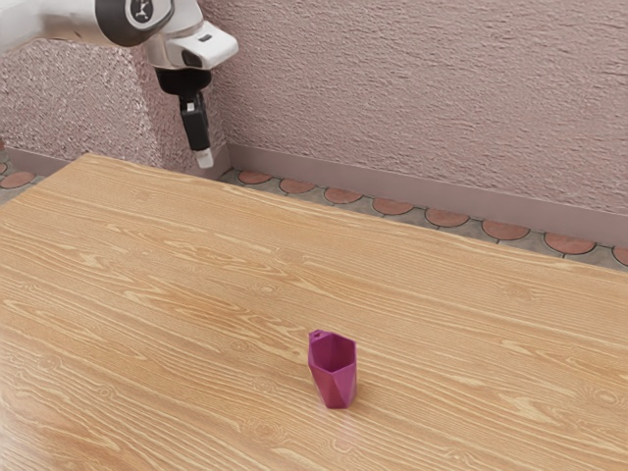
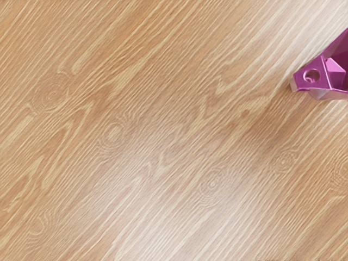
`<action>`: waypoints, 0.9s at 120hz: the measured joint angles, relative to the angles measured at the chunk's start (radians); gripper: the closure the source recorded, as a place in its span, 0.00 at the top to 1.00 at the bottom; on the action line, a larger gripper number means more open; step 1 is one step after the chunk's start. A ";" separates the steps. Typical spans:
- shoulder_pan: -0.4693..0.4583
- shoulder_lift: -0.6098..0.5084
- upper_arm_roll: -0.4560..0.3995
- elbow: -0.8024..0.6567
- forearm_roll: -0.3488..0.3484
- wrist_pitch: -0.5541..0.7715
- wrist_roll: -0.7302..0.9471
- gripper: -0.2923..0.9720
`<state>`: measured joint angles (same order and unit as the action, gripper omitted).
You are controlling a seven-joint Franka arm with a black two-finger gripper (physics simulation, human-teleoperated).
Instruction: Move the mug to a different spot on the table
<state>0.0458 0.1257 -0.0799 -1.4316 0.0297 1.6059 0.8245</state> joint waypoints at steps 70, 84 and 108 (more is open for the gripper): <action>-0.022 0.035 -0.032 -0.128 0.006 0.024 0.211 0.77; -0.004 0.051 -0.036 -0.182 -0.038 0.079 0.377 0.77; 0.014 0.059 -0.037 -0.312 -0.194 0.236 0.692 0.77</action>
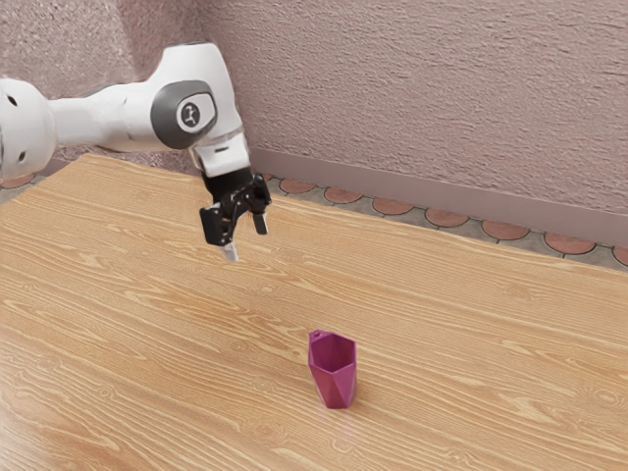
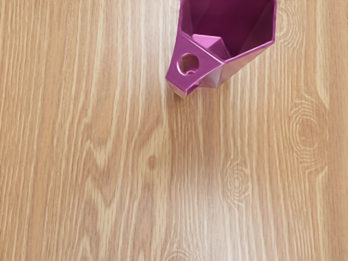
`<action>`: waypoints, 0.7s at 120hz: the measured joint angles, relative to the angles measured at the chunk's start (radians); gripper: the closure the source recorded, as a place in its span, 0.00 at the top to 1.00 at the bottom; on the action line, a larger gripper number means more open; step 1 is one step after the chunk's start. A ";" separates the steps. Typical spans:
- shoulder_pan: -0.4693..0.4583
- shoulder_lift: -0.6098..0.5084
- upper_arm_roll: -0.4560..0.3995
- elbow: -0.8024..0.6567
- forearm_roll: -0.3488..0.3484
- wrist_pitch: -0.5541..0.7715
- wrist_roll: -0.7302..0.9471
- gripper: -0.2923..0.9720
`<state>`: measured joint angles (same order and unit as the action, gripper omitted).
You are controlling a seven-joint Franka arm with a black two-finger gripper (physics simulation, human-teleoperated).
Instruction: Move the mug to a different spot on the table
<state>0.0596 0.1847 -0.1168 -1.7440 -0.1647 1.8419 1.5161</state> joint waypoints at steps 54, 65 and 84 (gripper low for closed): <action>-0.054 0.054 -0.002 -0.108 -0.059 0.138 0.412 0.77; -0.068 0.075 -0.014 -0.107 -0.061 0.154 0.441 0.77; -0.107 0.108 -0.018 -0.111 -0.074 0.197 0.463 0.77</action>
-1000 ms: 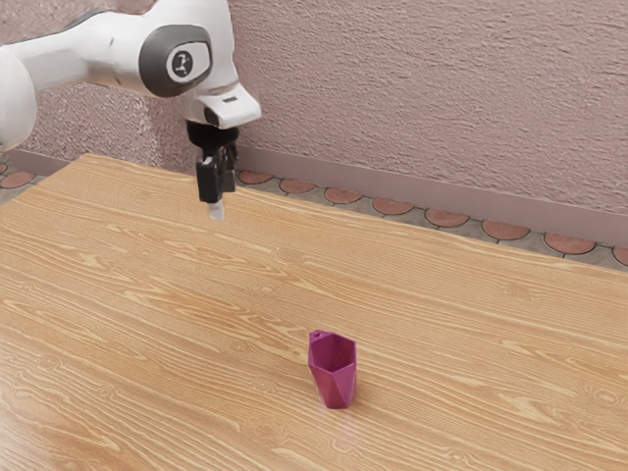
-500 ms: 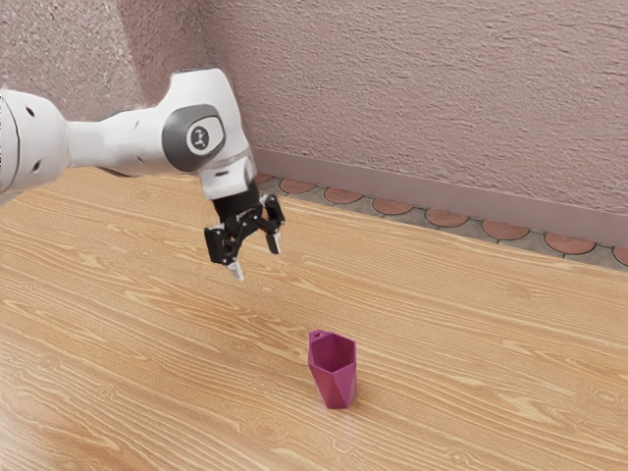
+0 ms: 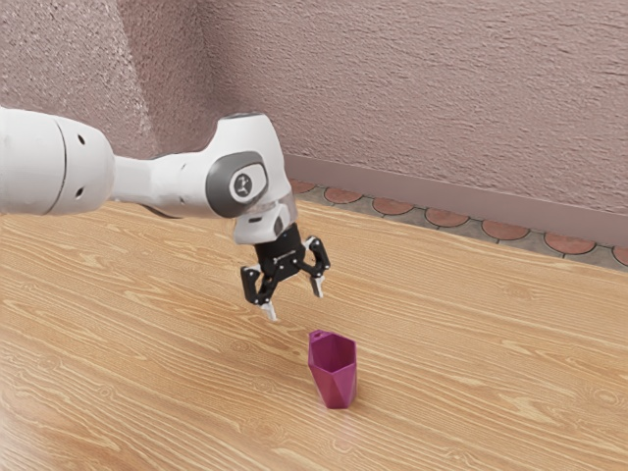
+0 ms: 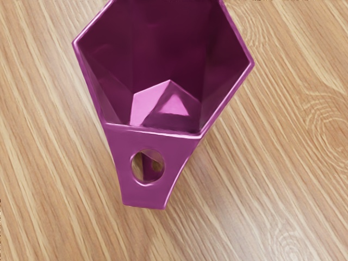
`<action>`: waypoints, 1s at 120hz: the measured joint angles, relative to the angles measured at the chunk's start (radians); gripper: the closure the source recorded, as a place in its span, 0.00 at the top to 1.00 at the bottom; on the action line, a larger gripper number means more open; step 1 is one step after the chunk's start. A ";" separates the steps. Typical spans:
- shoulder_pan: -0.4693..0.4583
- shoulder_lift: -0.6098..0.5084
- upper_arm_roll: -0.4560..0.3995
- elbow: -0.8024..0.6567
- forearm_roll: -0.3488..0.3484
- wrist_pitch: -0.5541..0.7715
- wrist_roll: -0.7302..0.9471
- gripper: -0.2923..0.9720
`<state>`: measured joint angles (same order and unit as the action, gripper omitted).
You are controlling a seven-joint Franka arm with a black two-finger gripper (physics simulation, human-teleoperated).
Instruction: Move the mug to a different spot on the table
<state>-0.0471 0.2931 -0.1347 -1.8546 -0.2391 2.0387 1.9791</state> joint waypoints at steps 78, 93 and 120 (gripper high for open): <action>-0.083 0.088 -0.002 -0.090 0.004 0.226 -0.057 0.77; -0.090 0.106 -0.002 -0.091 0.003 0.241 -0.068 0.77; -0.096 0.115 -0.002 -0.091 0.003 0.260 -0.083 0.48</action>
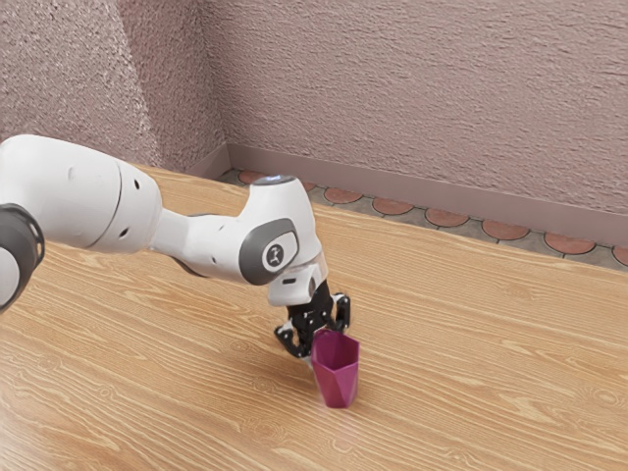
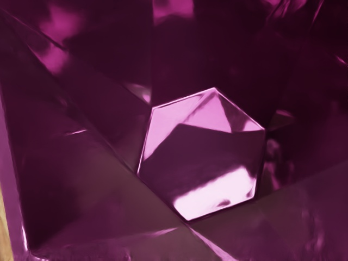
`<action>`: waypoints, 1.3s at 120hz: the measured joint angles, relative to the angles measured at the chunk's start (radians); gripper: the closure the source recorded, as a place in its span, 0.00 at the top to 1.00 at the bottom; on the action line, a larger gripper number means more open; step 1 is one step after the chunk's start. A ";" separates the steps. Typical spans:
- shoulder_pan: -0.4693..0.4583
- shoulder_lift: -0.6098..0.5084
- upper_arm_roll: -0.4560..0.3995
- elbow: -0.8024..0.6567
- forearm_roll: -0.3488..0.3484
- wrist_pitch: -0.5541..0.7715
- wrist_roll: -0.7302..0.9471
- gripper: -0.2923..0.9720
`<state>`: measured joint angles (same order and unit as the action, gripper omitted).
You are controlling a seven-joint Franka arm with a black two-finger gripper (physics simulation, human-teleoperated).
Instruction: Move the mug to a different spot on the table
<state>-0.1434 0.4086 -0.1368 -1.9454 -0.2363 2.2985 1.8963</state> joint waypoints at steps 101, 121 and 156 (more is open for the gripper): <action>0.252 -0.072 -0.007 0.096 -0.235 -0.190 0.113 0.19; 0.333 -0.061 -0.005 0.119 -0.250 -0.235 0.135 0.18; 0.462 -0.023 -0.001 0.157 -0.255 -0.296 0.183 0.17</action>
<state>0.3186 0.3858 -0.1381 -1.7882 -0.4909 2.0023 2.0791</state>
